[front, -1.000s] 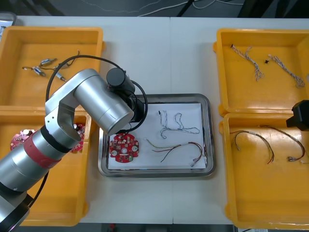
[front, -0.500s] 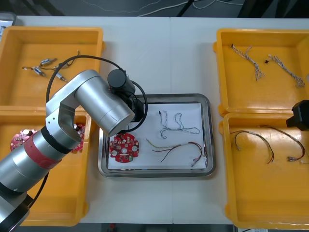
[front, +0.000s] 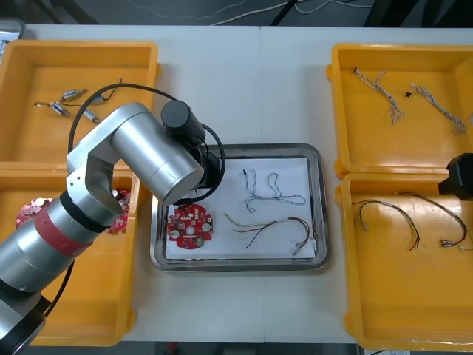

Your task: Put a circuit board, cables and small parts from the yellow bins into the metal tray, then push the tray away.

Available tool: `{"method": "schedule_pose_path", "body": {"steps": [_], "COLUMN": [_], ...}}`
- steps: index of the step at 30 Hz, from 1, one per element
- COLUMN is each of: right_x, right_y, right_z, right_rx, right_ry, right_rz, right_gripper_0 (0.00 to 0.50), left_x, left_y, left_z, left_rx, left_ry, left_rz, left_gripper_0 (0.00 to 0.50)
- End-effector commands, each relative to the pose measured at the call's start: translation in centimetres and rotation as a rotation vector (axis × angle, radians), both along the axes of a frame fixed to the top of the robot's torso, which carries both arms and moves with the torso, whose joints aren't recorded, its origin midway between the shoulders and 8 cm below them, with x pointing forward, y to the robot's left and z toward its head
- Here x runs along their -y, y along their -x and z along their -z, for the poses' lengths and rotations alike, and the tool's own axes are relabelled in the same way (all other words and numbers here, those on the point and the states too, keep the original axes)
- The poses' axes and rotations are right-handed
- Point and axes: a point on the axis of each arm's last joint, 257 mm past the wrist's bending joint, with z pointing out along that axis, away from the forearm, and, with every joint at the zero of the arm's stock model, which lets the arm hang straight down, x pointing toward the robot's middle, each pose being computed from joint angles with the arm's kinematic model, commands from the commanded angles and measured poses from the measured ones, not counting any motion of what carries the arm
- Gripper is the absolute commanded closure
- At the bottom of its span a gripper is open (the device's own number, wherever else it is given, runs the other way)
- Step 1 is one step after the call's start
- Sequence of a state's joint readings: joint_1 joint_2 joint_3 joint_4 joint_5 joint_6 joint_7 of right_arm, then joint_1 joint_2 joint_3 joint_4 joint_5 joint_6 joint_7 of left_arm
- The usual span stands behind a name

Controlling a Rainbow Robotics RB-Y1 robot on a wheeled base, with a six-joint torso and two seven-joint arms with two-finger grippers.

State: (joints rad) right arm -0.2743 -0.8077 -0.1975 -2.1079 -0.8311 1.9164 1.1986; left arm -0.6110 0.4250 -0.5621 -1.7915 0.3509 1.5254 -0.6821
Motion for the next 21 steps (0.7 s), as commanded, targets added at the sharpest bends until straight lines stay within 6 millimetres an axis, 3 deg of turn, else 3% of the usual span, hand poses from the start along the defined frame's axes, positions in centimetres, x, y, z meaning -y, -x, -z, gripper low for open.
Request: {"method": "schedule_pose_path", "body": {"steps": [1, 10, 13, 21], "right_x": [1.4, 1.4, 0.7, -1.9], "right_y": [0.3, 0.3, 0.6, 1.2], "right_z": [-1.5, -1.5, -1.1, -3.0], "right_rx": [0.029, 0.029, 0.011, 0.036], "right_ry": [0.024, 0.024, 0.007, 0.010], "right_rz": [0.038, 0.038, 0.021, -0.109], "right_gripper_0": [0.000, 0.000, 0.000, 0.000], "left_x": [-0.5, -4.1, -5.6, -7.9], "left_y": [-0.4, 1.5, 2.3, 2.4], "left_z": [-5.1, -10.2, -11.7, -16.0], "left_rx": [0.018, -0.057, -0.059, 0.006], "left_ry": [0.068, 0.065, 0.054, 0.082], "left_rz": [-0.062, -0.081, -0.093, -0.037], "left_gripper_0": [0.030, 0.028, 0.030, 0.028]}}
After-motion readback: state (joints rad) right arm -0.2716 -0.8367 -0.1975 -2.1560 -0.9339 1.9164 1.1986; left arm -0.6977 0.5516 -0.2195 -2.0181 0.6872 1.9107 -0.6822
